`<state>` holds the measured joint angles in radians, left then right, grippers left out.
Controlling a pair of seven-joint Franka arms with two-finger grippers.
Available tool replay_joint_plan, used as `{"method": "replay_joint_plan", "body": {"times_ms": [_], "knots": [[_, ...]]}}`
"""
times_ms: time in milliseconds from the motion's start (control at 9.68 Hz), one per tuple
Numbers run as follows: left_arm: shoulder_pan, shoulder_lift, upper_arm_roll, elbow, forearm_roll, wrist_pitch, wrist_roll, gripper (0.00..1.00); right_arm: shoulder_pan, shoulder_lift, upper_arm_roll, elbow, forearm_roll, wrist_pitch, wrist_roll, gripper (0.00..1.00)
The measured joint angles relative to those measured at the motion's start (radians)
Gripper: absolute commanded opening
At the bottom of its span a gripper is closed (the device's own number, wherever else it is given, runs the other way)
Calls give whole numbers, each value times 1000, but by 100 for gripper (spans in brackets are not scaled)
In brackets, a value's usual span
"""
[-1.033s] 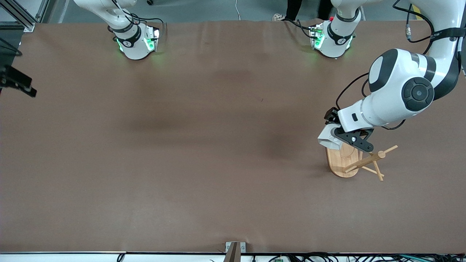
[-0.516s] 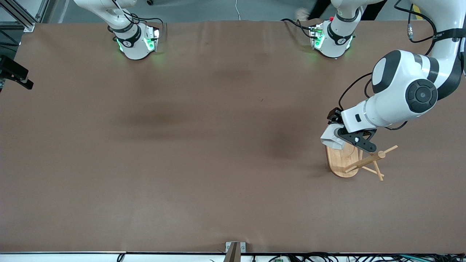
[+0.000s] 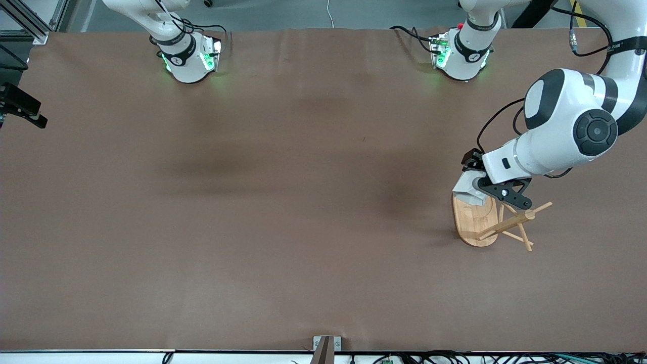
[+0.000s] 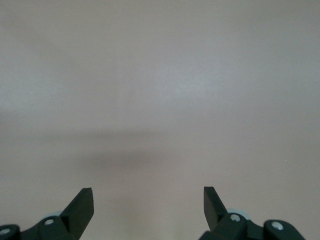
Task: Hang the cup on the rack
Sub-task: 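Open the left gripper to release the cup on the peg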
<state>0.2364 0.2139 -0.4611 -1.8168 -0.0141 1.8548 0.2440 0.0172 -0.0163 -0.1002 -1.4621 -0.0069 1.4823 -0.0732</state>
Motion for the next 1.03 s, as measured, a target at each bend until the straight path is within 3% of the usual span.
{"method": "replay_joint_plan", "body": {"times_ms": [1033], "knots": [[27, 75, -2, 18, 0, 76, 74, 14, 2, 3, 6, -1, 0, 4, 0, 99]]}}
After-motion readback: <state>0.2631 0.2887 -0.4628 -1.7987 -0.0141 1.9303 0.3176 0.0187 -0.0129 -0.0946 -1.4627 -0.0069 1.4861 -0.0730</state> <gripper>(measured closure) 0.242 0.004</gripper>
